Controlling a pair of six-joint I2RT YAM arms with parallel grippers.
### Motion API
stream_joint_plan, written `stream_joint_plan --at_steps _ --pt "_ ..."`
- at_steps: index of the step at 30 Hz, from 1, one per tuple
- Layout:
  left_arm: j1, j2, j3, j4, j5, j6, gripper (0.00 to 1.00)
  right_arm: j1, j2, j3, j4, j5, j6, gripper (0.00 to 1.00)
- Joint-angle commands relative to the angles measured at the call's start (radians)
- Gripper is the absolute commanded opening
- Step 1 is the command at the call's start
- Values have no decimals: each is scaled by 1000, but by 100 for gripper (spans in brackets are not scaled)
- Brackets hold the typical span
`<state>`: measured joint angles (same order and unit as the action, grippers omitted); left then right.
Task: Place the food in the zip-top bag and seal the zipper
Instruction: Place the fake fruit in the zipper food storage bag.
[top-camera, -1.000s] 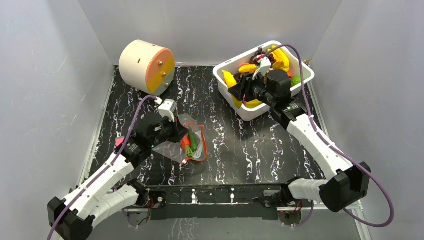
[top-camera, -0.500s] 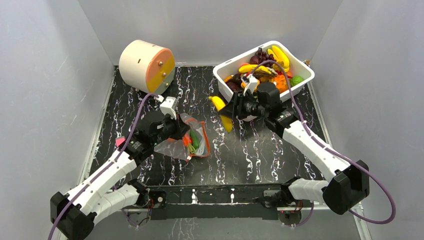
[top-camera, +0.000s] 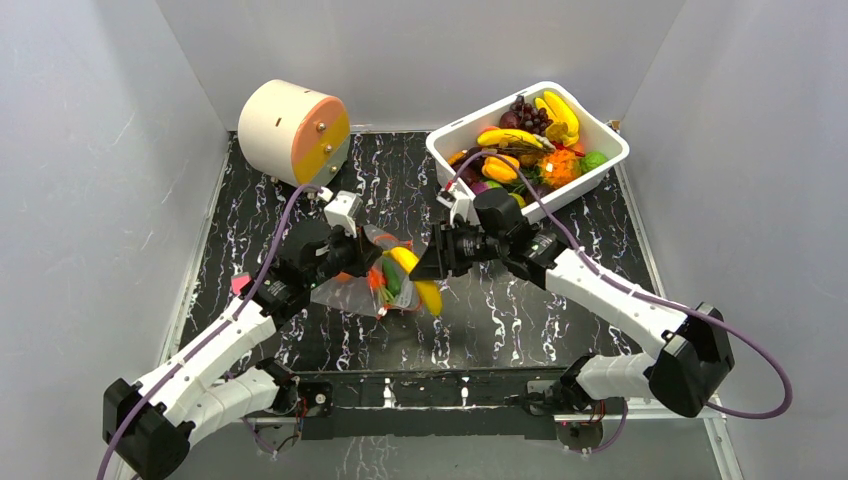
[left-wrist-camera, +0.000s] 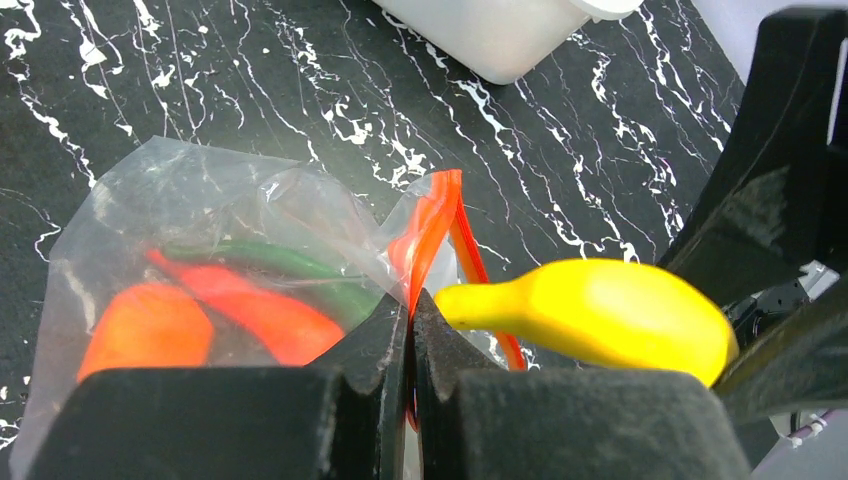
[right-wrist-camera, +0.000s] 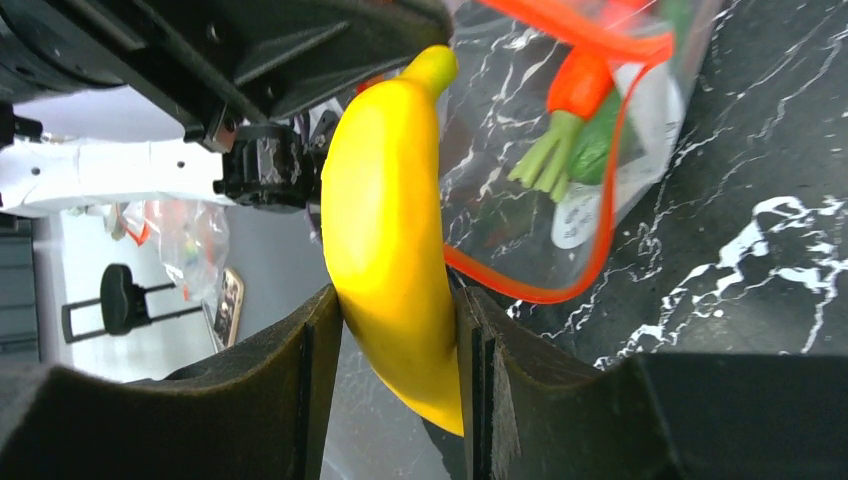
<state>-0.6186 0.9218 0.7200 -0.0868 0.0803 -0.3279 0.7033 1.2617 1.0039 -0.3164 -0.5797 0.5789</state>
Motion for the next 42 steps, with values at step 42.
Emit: stream_joint_plan --at_steps 42 --pt "-4 -108 -102 120 246 -131 0 66 182 -90 456 185 498 27"
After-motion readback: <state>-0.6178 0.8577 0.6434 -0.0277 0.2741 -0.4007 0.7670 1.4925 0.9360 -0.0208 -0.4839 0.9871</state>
